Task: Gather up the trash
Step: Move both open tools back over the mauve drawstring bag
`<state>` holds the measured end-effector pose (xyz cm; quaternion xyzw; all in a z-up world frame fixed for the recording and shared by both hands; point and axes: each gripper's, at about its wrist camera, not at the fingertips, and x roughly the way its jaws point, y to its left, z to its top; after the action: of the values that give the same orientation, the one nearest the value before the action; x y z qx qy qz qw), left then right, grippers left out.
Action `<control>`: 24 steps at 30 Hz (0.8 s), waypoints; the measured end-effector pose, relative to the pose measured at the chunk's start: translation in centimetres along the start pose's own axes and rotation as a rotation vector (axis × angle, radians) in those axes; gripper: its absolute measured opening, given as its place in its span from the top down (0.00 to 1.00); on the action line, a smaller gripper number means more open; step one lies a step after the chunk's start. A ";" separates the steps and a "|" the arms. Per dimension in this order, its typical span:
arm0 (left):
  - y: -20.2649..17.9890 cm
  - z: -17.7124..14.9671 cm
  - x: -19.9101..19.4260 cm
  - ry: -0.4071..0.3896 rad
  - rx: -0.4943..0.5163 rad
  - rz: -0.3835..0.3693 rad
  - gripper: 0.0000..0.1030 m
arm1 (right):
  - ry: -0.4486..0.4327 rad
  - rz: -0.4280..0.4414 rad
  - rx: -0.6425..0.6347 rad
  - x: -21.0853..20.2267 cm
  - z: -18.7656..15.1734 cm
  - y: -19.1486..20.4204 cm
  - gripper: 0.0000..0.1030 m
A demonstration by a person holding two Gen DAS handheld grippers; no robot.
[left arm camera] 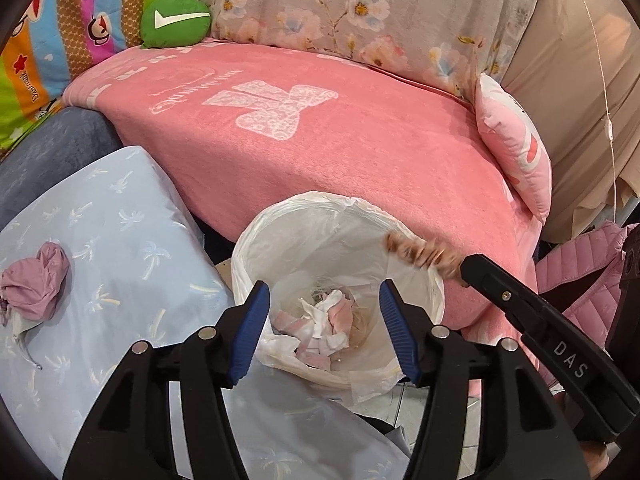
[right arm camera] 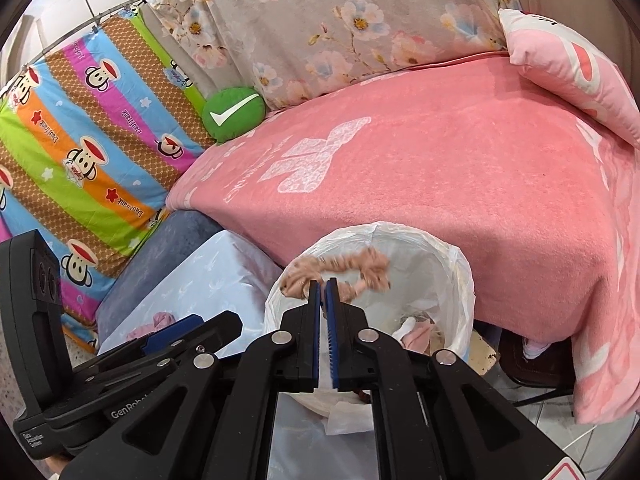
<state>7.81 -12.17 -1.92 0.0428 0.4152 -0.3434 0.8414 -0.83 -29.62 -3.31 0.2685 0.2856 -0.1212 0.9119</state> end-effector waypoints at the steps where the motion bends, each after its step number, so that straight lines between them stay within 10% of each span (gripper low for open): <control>1: 0.1 0.0 0.0 -0.001 -0.002 0.003 0.47 | -0.001 0.000 -0.001 0.0 0.0 0.0 0.91; 24: 4.3 -2.1 -2.5 -0.031 -0.090 0.075 0.45 | 0.054 0.015 -0.075 0.4 -2.4 4.2 0.74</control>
<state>7.96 -6.77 -2.37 0.0149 0.4154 -0.2933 0.8610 -0.03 -24.80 -3.40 0.2394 0.3125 -0.0965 0.9142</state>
